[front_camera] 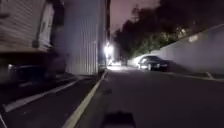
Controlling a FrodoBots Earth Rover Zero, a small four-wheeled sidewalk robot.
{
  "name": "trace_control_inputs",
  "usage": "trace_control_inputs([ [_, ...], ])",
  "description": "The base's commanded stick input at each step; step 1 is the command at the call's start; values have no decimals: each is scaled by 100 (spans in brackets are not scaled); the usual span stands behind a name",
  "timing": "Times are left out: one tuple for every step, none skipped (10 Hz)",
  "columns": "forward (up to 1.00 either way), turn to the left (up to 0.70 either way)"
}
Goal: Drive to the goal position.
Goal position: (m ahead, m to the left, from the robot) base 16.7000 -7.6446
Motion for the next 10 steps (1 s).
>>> trace_control_inputs([
  [70, 0],
  [70, 0],
  [70, 0],
  [70, 0],
  [70, 0],
  [70, 0],
  [70, 0],
  [70, 0],
  [70, 0],
  [70, 0],
])
